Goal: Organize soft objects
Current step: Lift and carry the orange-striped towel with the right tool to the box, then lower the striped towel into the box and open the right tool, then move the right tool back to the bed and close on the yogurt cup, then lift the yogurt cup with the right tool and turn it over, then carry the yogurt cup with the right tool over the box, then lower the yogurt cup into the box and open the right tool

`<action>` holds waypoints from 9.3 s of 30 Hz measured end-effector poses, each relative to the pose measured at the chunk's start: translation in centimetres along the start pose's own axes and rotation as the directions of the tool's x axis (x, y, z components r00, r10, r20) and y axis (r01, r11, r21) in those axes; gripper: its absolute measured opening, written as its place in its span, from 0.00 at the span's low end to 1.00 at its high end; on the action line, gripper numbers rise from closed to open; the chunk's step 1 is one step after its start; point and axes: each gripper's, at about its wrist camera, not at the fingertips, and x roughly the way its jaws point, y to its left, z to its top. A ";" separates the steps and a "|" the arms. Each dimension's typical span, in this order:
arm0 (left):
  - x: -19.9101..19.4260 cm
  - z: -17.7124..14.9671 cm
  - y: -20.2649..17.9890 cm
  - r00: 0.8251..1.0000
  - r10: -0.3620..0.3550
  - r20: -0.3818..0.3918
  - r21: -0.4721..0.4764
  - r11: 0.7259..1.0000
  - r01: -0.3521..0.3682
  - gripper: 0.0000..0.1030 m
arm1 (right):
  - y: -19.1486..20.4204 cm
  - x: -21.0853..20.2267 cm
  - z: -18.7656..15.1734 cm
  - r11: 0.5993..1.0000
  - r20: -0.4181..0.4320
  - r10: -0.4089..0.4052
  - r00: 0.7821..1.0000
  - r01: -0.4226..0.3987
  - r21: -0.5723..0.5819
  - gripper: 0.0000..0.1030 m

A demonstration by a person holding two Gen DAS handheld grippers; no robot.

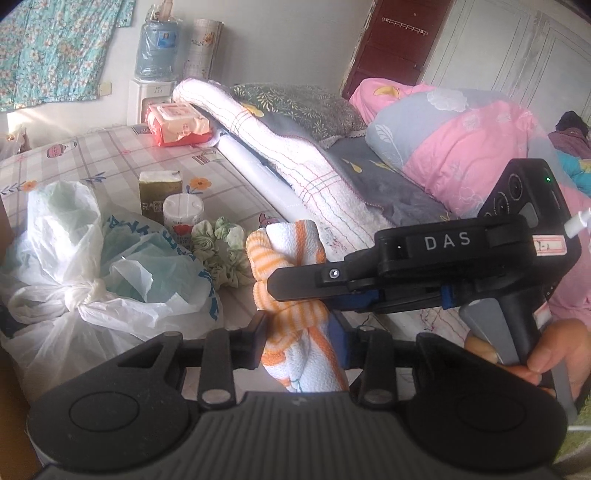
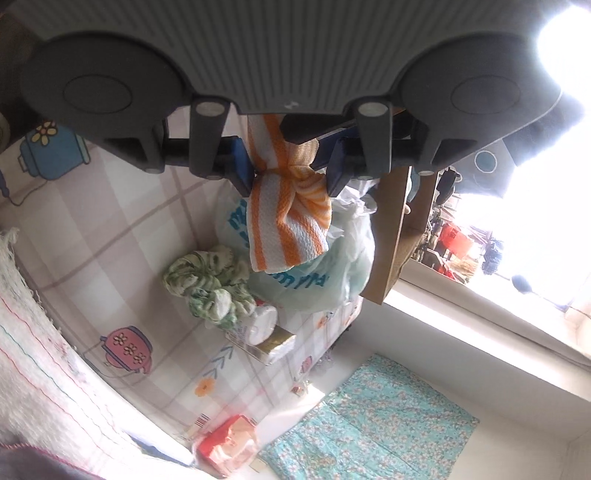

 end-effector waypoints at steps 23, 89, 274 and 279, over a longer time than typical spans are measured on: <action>-21.8 -4.6 13.7 0.878 0.441 0.189 -0.401 0.850 -0.341 0.36 | 25.5 18.6 -2.2 0.894 -0.457 0.191 0.869 -0.346 -0.284 0.42; -2.0 2.9 6.1 0.972 0.216 0.096 -0.154 0.968 -0.200 0.74 | 0.8 7.9 9.2 0.974 0.076 -0.163 0.984 0.173 -0.146 0.68; -13.3 -8.3 20.2 0.973 0.215 -0.087 -0.596 0.771 -0.223 0.56 | 25.6 26.1 -3.6 0.827 -0.648 -0.312 0.695 -0.136 -0.545 0.47; -13.7 -8.3 20.8 0.980 0.186 -0.071 -0.615 0.765 -0.190 0.64 | 26.3 26.8 -3.1 0.822 -0.647 -0.320 0.693 -0.137 -0.553 0.49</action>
